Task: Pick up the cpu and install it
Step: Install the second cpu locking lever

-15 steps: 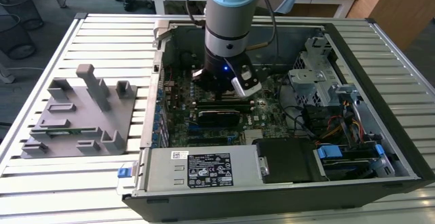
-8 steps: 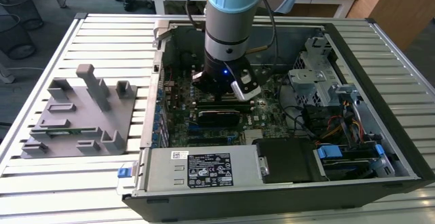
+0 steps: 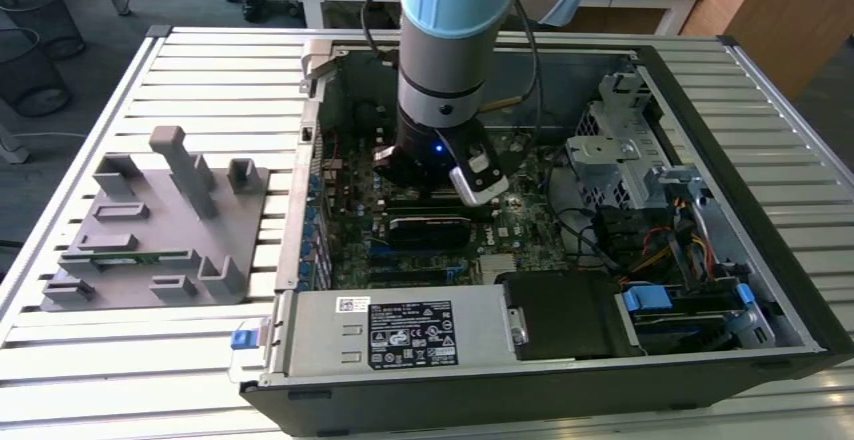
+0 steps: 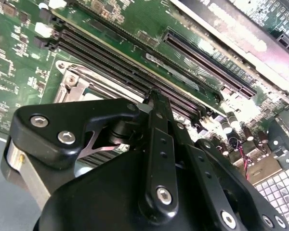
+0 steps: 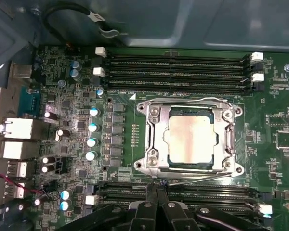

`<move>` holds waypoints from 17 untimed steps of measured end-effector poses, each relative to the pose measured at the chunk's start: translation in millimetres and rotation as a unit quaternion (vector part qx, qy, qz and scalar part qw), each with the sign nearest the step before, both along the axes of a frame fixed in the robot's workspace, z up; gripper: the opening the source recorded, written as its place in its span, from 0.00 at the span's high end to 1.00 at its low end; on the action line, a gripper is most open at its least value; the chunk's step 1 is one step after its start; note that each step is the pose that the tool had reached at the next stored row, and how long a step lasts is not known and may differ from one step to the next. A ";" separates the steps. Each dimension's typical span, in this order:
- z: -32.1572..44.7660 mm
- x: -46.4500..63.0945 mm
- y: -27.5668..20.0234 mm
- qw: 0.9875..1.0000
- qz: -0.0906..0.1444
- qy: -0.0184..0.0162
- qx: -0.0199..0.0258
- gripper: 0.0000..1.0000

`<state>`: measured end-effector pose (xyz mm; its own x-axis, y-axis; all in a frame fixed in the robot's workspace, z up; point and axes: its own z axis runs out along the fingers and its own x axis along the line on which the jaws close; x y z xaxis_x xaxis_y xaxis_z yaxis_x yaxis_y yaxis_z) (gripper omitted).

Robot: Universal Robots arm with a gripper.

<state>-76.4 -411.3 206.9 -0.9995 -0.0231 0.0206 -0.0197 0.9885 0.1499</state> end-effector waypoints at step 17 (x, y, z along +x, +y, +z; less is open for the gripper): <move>-11.1 -11.6 0.0 1.000 0.000 0.000 0.026 0.89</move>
